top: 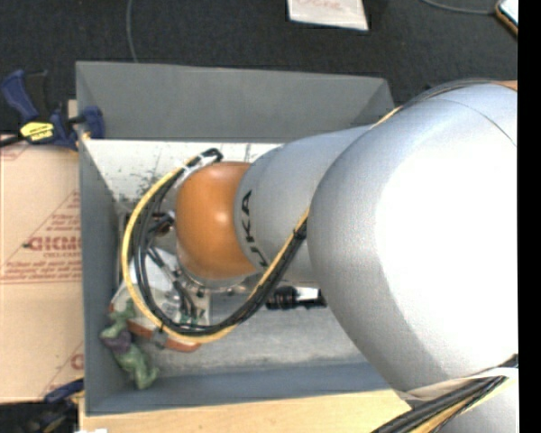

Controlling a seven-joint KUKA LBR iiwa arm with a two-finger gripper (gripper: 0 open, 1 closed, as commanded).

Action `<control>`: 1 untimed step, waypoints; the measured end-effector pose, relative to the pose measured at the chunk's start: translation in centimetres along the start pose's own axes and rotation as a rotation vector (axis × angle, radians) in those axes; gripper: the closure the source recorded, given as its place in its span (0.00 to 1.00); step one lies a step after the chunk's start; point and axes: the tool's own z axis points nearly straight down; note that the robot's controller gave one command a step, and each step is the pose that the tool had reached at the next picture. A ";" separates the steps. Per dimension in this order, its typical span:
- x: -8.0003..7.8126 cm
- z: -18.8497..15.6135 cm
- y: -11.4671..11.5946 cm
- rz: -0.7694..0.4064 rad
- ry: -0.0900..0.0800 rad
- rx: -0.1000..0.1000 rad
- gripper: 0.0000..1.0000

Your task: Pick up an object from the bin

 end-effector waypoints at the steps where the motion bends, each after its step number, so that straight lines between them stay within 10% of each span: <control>1: -3.1 2.2 0.0 -0.207 -0.009 -0.007 0.00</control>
Offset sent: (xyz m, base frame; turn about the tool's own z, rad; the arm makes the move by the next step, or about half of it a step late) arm 0.0129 0.0141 -0.0319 0.0095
